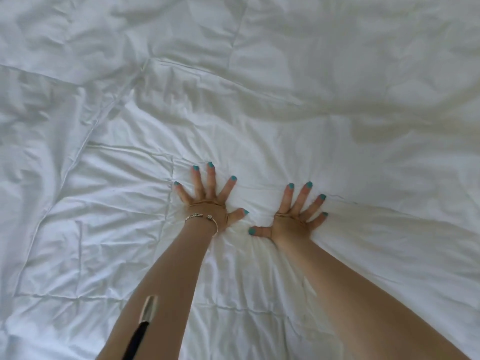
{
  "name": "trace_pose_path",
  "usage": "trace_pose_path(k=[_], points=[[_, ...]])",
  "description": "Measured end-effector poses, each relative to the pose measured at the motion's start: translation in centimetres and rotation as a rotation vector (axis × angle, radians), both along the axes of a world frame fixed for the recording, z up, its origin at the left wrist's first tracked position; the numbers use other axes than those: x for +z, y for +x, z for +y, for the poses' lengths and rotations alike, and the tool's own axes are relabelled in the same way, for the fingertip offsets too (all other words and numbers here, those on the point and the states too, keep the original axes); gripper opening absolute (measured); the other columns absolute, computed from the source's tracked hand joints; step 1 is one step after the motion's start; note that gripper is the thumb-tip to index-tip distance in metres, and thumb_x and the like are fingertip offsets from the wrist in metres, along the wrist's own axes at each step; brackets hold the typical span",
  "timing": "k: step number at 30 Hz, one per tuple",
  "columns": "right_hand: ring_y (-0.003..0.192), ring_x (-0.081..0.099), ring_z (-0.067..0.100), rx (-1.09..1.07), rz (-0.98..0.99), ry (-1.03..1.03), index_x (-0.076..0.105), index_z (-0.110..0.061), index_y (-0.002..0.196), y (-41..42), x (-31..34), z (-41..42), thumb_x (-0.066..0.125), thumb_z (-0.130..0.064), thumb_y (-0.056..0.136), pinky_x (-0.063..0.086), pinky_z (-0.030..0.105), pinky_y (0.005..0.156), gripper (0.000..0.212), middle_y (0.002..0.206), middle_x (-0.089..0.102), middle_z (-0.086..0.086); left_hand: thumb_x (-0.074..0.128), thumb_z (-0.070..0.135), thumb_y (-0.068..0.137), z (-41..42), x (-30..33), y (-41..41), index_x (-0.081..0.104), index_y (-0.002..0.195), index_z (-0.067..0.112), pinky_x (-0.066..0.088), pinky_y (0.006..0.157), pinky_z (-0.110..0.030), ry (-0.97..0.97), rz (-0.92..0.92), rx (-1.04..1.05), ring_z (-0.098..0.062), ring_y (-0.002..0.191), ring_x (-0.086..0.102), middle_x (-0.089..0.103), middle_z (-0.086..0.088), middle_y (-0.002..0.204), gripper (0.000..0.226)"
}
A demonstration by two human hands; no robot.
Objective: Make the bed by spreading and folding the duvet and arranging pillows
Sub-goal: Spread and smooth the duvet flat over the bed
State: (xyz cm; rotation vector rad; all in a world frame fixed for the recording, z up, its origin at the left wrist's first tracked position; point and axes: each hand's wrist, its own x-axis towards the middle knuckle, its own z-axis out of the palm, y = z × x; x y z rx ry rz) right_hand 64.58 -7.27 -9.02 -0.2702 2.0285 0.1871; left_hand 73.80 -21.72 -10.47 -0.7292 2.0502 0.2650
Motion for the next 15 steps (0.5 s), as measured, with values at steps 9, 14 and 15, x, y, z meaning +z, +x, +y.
trace_pose_path(k=[9, 14, 15], points=[[0.098, -0.066, 0.038, 0.016, -0.02, -0.048, -0.066, -0.033, 0.101, -0.1, 0.0, -0.1, 0.062, -0.089, 0.046, -0.032, 0.062, 0.088, 0.15, 0.112, -0.072, 0.005, 0.018, 0.086, 0.076, -0.6, -0.2, 0.3, -0.043, 0.122, 0.04, -0.016, 0.097, -0.075, 0.085, 0.041, 0.022, -0.044, 0.127, -0.045, -0.065, -0.006, 0.123, 0.088], [0.11, -0.056, 0.045, -0.012, 0.068, -0.014, -0.067, -0.032, 0.097, 0.0, -0.9, -0.2, 0.061, -0.089, 0.048, -0.025, 0.067, 0.098, 0.149, 0.109, -0.072, 0.005, 0.017, 0.085, 0.078, -0.7, -1.4, 0.0, -0.042, 0.123, 0.039, -0.016, 0.097, -0.075, 0.107, 0.114, -0.015, -0.043, 0.122, -0.048, -0.063, -0.009, 0.123, 0.087], [0.116, -0.053, 0.047, -0.026, 0.094, -0.012, -0.066, -0.03, 0.099, 0.2, -1.0, -0.3, 0.061, -0.089, 0.049, -0.022, 0.067, 0.1, 0.148, 0.111, -0.071, 0.005, 0.017, 0.084, 0.078, -0.7, -1.4, 0.2, -0.043, 0.122, 0.04, -0.016, 0.096, -0.075, 0.106, 0.123, -0.024, -0.042, 0.119, -0.05, -0.062, -0.009, 0.123, 0.086]])
